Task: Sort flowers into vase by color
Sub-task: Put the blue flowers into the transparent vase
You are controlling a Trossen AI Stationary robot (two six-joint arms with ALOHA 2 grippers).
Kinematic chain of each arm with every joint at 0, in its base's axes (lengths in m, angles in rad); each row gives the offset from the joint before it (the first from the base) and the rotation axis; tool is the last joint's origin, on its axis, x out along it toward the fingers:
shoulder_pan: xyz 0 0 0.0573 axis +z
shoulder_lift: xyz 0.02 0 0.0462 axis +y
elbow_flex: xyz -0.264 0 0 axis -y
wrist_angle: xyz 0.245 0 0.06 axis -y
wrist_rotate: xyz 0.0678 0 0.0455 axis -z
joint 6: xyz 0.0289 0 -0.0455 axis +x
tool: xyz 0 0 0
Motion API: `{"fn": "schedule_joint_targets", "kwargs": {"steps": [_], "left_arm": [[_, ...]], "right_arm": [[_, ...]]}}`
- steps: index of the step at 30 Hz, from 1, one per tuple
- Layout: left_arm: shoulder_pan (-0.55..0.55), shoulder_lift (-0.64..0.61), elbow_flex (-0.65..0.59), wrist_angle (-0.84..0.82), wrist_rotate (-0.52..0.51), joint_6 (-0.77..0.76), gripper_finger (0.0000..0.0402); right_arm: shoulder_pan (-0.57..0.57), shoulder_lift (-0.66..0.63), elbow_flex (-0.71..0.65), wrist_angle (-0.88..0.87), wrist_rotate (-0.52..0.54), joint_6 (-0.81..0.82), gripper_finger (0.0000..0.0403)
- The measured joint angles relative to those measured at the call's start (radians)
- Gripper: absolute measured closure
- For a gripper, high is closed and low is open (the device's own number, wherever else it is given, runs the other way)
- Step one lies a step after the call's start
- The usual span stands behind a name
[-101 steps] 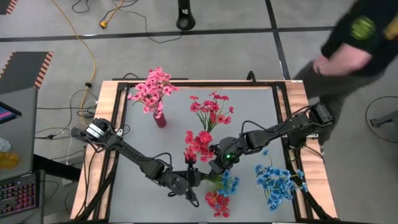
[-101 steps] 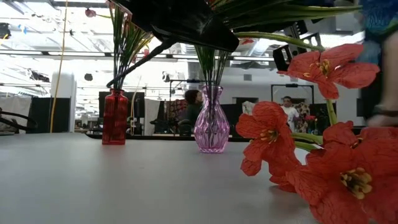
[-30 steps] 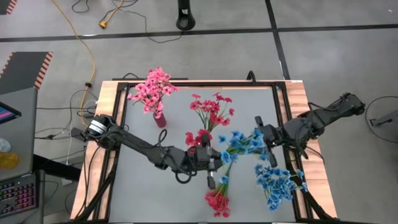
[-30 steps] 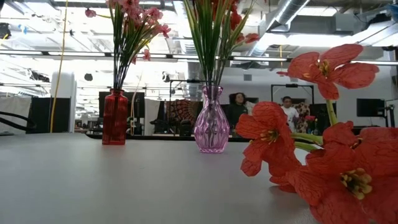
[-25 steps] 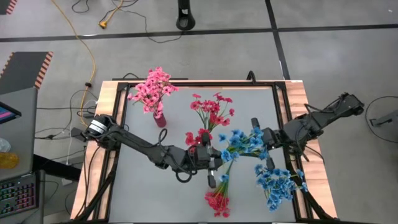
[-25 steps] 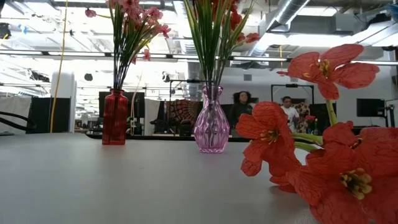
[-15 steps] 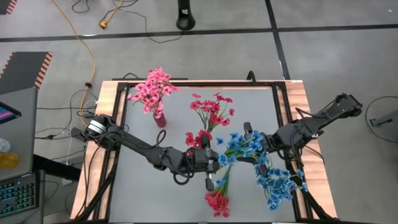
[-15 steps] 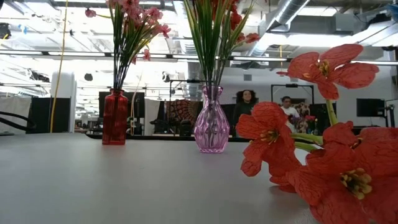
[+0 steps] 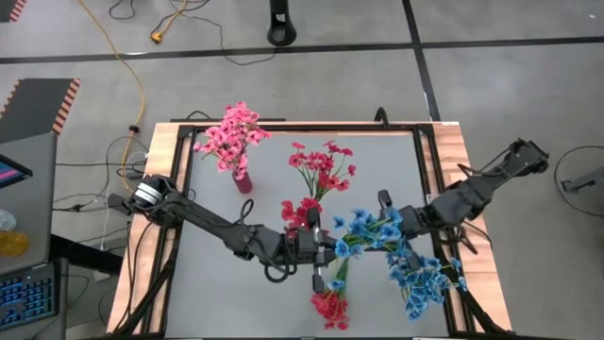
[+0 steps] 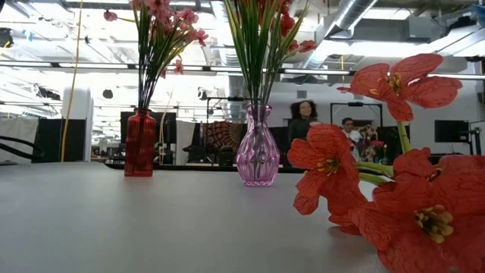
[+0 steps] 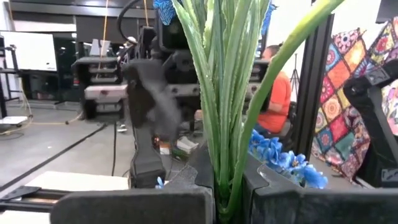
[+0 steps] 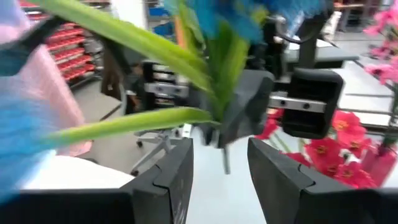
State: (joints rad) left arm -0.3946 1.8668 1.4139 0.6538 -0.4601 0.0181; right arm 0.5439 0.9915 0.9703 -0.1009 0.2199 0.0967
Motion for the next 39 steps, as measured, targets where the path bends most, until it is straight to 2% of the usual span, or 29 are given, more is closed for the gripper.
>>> {"fn": "schedule_joint_targets", "kwargs": {"steps": [8, 30, 39], "left_arm": [[0.0, 0.0, 0.0, 0.008, 0.002, -0.001, 0.04], [0.0, -0.001, 0.0, 0.011, 0.004, -0.003, 0.04], [0.002, -0.001, -0.002, 0.004, -0.006, -0.007, 0.04]], "right_arm": [[0.019, 0.0, 0.0, 0.039, 0.003, -0.001, 0.0223], [-0.014, 0.211, 0.0, 0.4, 0.016, -0.099, 0.0223], [-0.043, 0.242, 0.001, 0.435, 0.014, -0.098, 0.0223]]}}
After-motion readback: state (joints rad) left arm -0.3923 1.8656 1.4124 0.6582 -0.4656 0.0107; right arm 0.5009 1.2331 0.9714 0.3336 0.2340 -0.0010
